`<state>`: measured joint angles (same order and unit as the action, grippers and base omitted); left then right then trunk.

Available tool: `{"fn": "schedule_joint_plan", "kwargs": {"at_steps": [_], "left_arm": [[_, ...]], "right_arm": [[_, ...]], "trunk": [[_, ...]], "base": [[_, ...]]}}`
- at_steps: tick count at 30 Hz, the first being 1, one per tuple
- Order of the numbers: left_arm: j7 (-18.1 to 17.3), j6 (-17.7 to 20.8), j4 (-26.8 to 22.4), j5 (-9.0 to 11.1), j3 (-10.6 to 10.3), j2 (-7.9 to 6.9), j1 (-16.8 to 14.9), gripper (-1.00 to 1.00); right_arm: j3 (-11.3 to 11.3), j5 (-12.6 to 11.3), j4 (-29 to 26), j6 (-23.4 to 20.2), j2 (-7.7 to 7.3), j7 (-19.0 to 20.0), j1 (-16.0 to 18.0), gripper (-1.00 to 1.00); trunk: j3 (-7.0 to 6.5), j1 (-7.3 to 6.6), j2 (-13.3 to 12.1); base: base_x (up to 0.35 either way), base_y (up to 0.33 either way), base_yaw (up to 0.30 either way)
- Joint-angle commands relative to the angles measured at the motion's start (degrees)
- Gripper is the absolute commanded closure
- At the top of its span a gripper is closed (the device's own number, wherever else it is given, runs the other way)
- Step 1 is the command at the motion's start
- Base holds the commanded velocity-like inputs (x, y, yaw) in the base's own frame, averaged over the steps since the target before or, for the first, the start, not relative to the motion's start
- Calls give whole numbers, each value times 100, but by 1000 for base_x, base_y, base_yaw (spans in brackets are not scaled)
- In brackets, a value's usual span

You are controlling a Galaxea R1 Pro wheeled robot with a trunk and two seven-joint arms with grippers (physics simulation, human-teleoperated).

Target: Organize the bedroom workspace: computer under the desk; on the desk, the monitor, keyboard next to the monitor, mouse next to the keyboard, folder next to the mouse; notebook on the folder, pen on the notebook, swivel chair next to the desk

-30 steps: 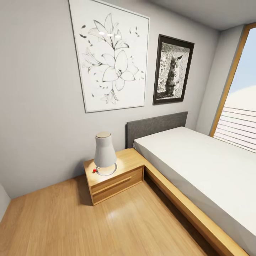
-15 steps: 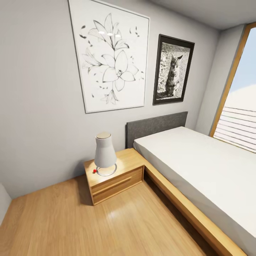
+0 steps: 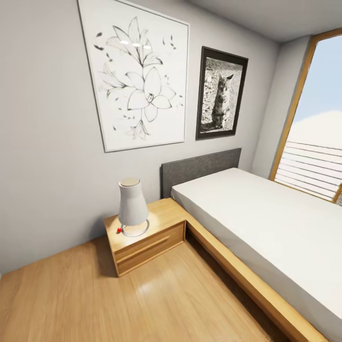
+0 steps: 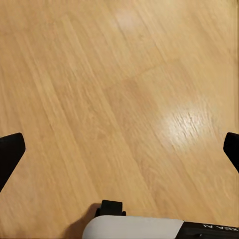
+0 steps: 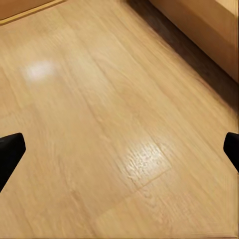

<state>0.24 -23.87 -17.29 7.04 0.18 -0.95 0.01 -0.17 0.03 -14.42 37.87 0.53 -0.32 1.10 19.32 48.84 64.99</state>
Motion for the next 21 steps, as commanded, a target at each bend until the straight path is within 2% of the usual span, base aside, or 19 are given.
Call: {"fn": "schedule_joint_plan", "kwargs": {"at_steps": [1,6,21], "left_arm": [[2,-12,-3,34,-9,-1,1,-100],[2,-13,-2,35,-9,-1,-1,-100],[2,-13,-2,33,-11,-1,0,-100]], "right_arm": [[-1,3,4,18,-3,-3,5,-100],[-1,6,1,19,-16,-3,5,-100],[-1,6,1,19,-44,-3,5,-100]], "trunk": [[6,0,4],[6,0,4],[6,0,4]], "base": [[48,0,-261],[173,0,-264],[303,0,-265]]}}
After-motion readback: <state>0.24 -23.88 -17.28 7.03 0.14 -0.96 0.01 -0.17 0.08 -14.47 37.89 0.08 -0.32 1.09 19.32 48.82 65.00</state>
